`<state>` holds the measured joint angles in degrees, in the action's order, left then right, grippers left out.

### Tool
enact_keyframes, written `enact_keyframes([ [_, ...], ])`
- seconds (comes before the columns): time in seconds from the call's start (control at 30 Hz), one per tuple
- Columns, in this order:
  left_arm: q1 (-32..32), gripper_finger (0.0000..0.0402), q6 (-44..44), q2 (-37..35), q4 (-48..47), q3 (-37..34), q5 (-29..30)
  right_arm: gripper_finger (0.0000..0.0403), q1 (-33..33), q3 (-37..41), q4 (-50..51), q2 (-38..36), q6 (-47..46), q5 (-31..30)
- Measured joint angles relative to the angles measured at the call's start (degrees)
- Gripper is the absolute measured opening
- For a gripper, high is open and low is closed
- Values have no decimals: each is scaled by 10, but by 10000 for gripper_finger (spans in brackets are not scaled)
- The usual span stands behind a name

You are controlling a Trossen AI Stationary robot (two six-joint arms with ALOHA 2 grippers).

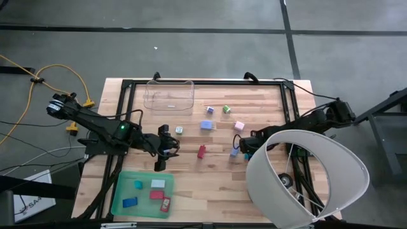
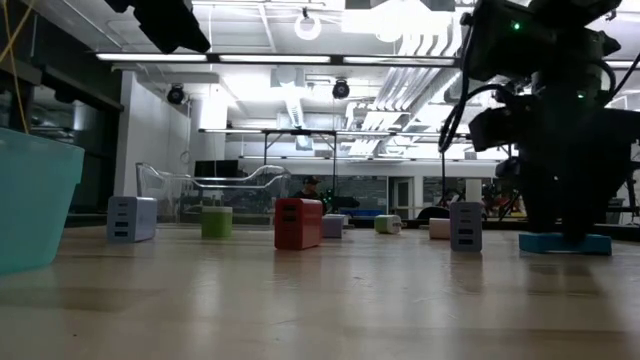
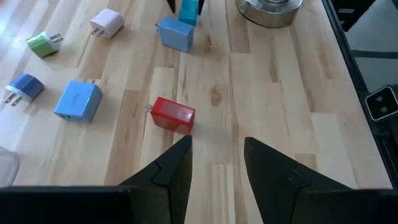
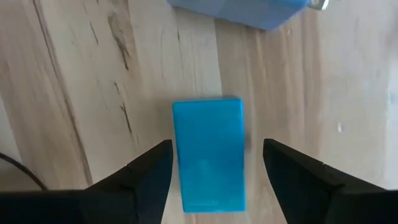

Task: Pick & Place Office items
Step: Put the light blue digital clock into the green bin

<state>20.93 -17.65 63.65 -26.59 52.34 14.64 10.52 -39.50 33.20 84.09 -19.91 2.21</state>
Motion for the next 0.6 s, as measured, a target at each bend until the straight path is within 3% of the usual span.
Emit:
enact_keyframes([
  [0.4,0,141,0,0,0,0,-1,236,0,13,-7,0,-13,-1],
  [0.6,0,141,0,0,0,0,-1,198,0,13,-7,0,-13,-3],
])
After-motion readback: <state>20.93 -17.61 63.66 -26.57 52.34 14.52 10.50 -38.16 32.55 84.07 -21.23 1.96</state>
